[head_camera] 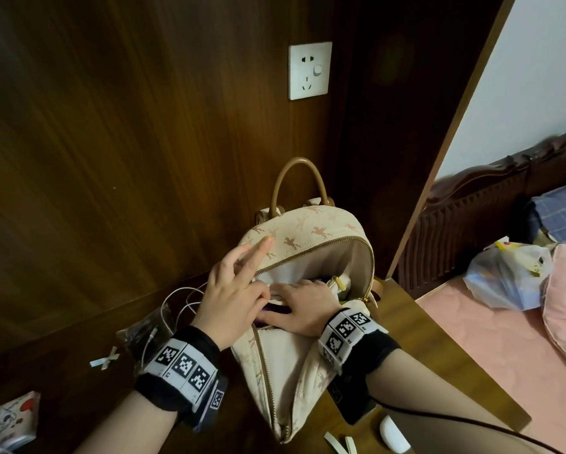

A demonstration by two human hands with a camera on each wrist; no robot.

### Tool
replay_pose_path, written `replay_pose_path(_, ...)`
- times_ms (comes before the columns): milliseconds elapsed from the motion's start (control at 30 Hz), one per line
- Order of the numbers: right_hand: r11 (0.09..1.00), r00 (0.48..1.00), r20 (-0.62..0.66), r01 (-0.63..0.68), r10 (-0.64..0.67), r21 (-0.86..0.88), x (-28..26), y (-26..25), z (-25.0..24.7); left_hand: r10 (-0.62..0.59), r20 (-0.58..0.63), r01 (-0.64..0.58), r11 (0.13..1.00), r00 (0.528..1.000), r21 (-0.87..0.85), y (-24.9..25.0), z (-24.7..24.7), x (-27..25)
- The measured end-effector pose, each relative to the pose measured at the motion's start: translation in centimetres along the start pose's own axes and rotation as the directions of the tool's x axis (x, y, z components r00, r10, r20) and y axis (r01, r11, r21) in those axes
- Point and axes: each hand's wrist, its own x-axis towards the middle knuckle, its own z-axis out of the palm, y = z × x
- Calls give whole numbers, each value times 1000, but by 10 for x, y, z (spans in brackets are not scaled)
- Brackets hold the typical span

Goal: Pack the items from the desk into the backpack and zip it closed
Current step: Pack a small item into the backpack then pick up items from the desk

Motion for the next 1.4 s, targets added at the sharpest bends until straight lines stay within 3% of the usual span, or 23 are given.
replay_pose_path(267,1000,999,-38,10,-10,8,-23,-2,-17,-23,35,23,1000,999,-20,4,-13,-2)
replay_pose_path(433,971,996,20,-91,89,223,-36,4,-40,8,-16,-10,994,1000,-107,-2,-32,-15)
replay_pose_path(567,914,991,-59,-85,118,396,-52,-7,-67,-109,-98,92,982,989,-165,-16,-47,-37)
replay_pose_path(733,902,976,-214,49,49,428,-75,-49,-95,-302,-107,284,947,947,-152,-45,-59,-73)
replay_pose_path(933,907,942,-311,239,-129,347,-85,-114,-96,-586,-30,575,803,810,-157,-84,-63,-133)
replay_pose_path(1067,910,910,-371,300,-183,286,-77,-147,-75,-749,51,744,644,660,-179,-107,-59,-177)
replay_pose_path(1200,920,930,-310,285,-197,269,-63,-168,-42,-841,157,854,495,518,-163,-129,-54,-217)
replay_pose_path(1400,942,972,-188,192,-143,277,-46,-191,-7,-886,266,922,340,380,-185,-161,-48,-262)
